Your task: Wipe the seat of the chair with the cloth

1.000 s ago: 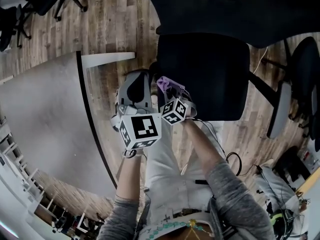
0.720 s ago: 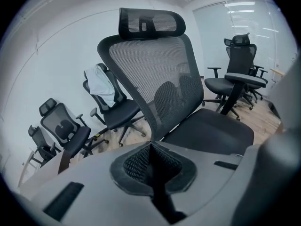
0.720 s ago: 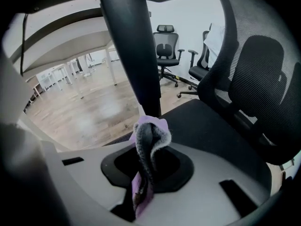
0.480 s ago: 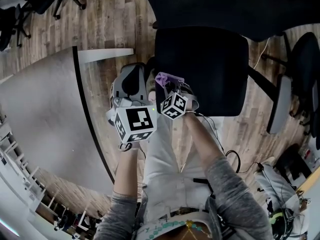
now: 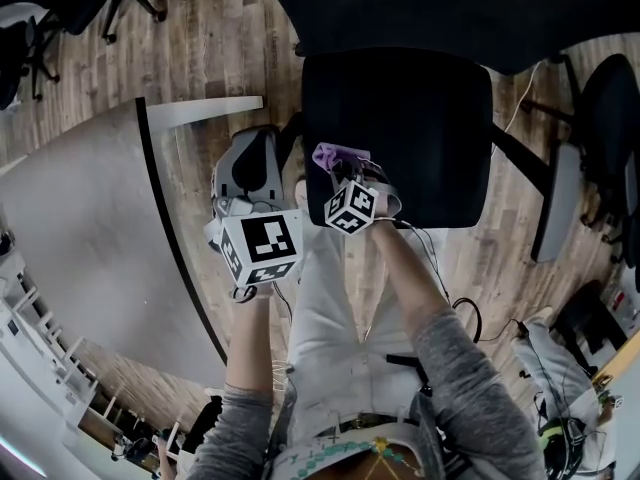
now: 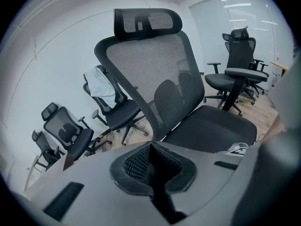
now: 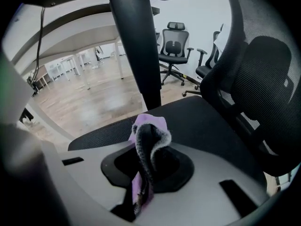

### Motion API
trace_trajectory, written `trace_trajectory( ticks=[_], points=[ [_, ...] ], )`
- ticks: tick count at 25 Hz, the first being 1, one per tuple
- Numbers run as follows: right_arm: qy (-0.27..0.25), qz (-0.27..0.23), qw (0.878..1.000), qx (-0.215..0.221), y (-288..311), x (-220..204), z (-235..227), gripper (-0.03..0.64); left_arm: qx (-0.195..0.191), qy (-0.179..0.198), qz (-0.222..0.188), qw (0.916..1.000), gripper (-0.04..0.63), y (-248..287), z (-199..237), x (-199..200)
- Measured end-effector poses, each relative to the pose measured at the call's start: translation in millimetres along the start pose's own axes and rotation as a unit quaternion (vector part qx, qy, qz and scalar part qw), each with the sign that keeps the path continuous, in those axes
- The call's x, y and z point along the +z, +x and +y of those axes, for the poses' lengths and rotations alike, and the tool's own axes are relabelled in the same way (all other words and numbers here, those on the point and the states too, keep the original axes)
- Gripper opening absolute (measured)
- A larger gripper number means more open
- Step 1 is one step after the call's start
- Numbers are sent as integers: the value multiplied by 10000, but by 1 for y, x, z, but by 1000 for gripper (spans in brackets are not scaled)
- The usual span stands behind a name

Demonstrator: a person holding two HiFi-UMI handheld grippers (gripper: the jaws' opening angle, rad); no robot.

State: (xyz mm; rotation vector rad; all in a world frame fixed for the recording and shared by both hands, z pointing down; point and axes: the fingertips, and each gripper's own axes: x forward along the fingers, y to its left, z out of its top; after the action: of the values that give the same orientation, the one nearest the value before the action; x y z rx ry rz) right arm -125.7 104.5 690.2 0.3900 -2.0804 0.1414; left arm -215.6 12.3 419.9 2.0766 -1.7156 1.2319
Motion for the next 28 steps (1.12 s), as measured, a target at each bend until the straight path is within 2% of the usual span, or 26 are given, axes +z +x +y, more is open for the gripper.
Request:
trace_trajectory(
  ticks=[9, 28],
  points=[
    [-25, 174, 9998, -21, -8, -24, -9, 52, -27, -63, -7, 10000, -2, -3, 0, -1],
    [-84, 481, 9988, -36, -20, -62, -27, 52, 107, 100, 46, 9999, -2, -2, 0, -1]
  ],
)
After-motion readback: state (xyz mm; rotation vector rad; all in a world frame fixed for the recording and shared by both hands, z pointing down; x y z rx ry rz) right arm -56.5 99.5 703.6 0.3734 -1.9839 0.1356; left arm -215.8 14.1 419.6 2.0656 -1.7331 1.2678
